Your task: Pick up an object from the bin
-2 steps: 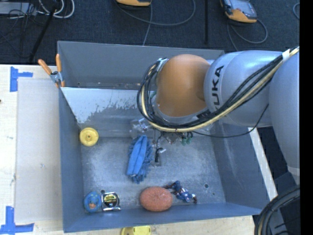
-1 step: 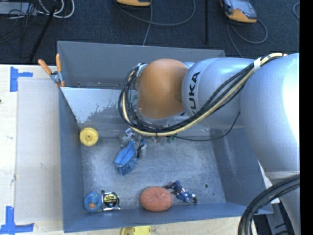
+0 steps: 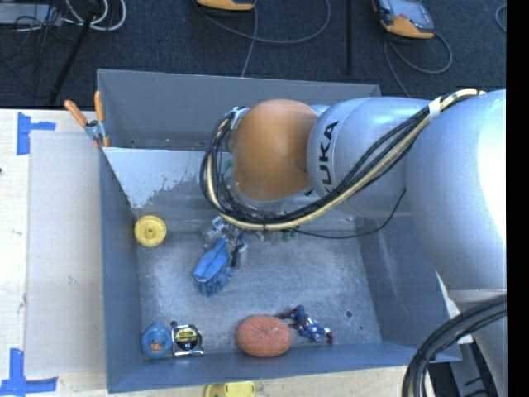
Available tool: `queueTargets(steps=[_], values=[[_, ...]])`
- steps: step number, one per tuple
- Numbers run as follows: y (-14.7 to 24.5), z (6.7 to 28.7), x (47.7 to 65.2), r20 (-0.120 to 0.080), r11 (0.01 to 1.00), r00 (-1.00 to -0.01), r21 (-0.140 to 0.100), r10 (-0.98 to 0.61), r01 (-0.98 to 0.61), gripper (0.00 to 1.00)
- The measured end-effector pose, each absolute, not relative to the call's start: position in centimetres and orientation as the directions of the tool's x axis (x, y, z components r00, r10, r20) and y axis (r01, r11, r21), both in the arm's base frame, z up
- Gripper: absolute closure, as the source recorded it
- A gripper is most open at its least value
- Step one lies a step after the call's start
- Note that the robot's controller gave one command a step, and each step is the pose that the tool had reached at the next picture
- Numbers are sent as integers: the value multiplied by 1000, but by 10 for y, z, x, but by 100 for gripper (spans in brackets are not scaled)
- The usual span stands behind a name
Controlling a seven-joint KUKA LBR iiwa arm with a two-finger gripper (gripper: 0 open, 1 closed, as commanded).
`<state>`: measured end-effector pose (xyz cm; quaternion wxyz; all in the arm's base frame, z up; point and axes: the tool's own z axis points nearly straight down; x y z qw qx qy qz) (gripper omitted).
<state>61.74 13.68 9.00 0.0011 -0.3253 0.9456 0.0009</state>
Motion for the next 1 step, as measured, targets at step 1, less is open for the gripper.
queueTargets(steps=[1], values=[[122,276,595,-10,804,-804,-4,-595,-595,100]])
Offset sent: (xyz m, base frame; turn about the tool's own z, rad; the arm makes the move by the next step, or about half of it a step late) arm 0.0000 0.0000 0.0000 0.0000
